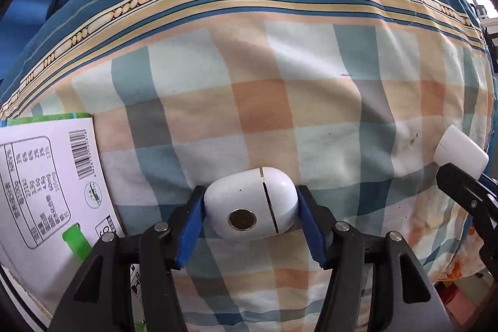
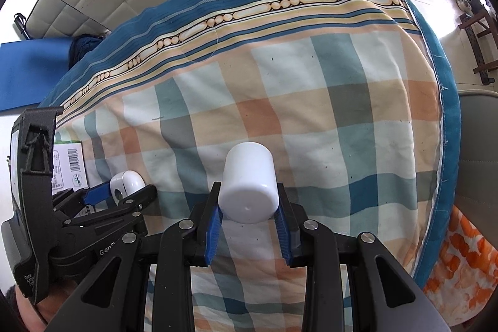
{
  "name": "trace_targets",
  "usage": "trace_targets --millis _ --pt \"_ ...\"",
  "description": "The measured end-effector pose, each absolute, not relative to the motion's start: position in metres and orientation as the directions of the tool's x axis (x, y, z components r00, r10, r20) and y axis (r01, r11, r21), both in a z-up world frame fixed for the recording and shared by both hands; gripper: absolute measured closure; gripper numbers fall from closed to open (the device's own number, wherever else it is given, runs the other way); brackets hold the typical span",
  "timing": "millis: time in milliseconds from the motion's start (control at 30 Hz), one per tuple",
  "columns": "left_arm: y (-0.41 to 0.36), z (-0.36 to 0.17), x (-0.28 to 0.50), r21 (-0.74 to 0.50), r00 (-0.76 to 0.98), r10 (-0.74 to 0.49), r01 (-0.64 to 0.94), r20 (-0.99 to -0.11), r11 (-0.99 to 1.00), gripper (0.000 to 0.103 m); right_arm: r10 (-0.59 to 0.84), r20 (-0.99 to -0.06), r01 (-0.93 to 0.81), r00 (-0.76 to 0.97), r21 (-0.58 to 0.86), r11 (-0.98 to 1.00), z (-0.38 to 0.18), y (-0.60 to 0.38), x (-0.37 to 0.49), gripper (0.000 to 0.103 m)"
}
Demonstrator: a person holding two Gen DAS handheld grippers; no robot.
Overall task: Organize rigid objects
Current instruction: 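Carry the egg-shaped case with the left tool while the right tool carries the bottle over the box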
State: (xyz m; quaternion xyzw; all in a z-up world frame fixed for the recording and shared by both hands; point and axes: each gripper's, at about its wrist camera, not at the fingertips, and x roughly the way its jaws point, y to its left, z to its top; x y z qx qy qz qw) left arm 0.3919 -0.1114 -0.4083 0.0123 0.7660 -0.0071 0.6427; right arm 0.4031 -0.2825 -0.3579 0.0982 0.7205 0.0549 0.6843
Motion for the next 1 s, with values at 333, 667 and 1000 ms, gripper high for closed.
trace_targets --millis 333,667,1000 --pt "-0.123 -0.372 0.360 -0.032 -0.116 -0.026 0.046 -0.993 0.998 0.048 0.221 -0.974 0.046 -0.051 0.219 0.975 -0.347 -0.285 0.373 0.070" --pt "-0.101 -0.287 0.336 -0.087 0.025 -0.089 0.070 -0.996 0.994 0.048 0.221 -0.975 -0.010 -0.006 0.221 0.975 -0.298 -0.267 0.339 0.070" --pt "-0.020 -0.222 0.305 -0.105 0.153 -0.115 0.073 -0.981 0.992 0.048 0.273 -0.960 -0.100 0.064 0.266 0.959 -0.228 -0.178 0.297 0.070"
